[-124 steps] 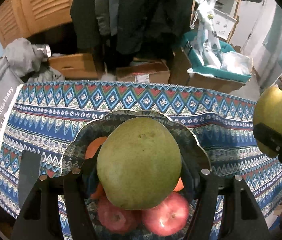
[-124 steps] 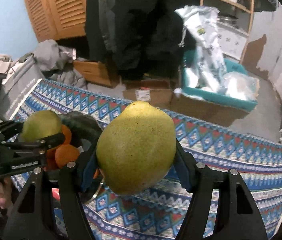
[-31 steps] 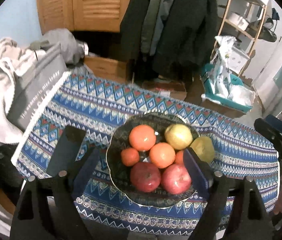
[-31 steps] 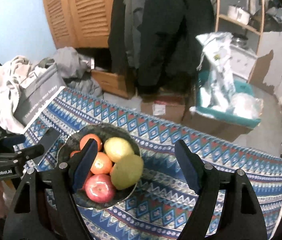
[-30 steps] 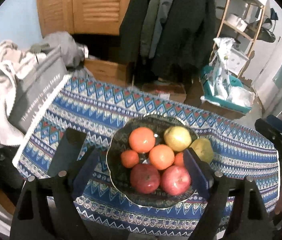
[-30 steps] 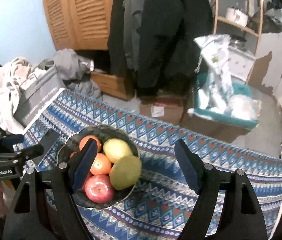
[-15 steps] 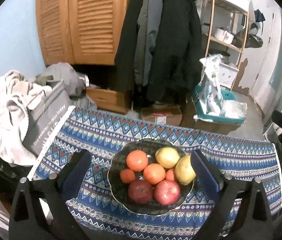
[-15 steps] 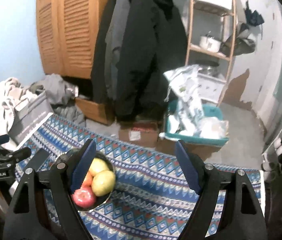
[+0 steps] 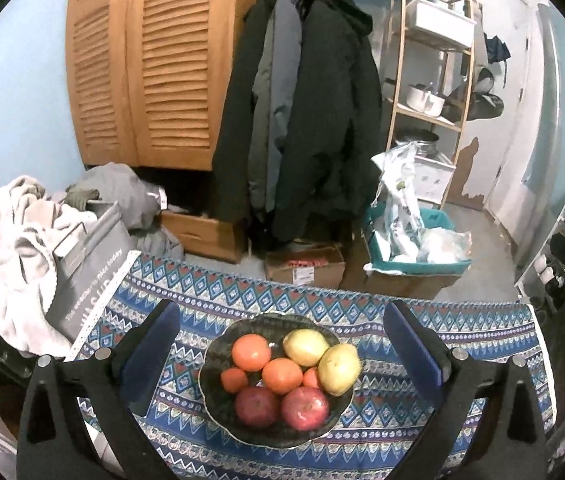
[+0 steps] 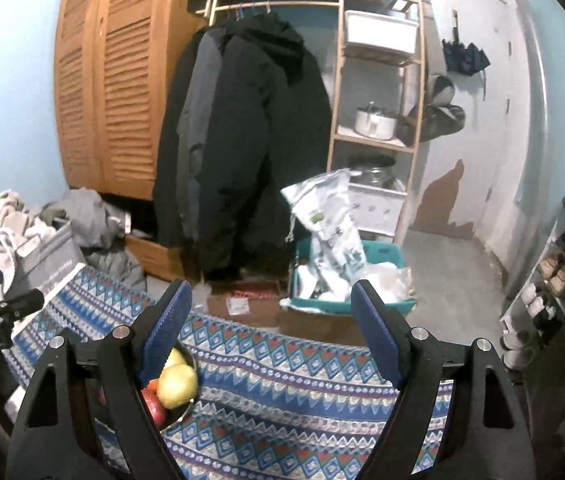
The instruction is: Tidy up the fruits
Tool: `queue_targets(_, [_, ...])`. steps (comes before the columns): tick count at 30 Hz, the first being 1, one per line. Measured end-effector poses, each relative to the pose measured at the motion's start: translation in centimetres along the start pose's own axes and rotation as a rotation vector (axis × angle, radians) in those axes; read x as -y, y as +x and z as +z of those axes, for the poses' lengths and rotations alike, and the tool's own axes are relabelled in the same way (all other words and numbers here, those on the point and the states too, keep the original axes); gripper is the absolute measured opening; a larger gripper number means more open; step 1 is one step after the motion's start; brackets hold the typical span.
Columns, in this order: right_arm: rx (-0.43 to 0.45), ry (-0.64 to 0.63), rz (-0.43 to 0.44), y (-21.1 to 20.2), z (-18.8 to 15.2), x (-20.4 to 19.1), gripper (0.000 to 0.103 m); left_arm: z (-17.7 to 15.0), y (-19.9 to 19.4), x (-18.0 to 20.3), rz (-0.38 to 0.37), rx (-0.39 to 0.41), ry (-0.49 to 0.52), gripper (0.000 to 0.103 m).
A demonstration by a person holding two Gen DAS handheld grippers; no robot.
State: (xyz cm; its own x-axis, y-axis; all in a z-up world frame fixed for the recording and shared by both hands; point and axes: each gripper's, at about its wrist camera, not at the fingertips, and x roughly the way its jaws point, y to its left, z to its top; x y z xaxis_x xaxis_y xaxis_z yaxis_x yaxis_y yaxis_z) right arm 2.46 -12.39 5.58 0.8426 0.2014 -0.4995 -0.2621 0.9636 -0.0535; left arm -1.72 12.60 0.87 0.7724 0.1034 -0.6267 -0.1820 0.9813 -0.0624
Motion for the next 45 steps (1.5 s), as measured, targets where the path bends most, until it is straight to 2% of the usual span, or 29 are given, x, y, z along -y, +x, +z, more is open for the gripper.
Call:
queue_targets(5, [0.028,0.000,-0.044,-0.9,0.1,1.1,0.081,0.4,-0.5,1.1,-0.004,0.022,0.024,0.102])
queue_targets(21, [0.051,0.026,-0.091,-1.4,-0.7,3.4,0.081,1.2,-0.9,3.6,-0.023,0.057,0.047,0.102])
queue_targets(45, [0.047,0.037,-0.071,-1.6,-1.0,4.0,0.081,1.1,-1.2,4.4,-0.036,0.061,0.055,0.102])
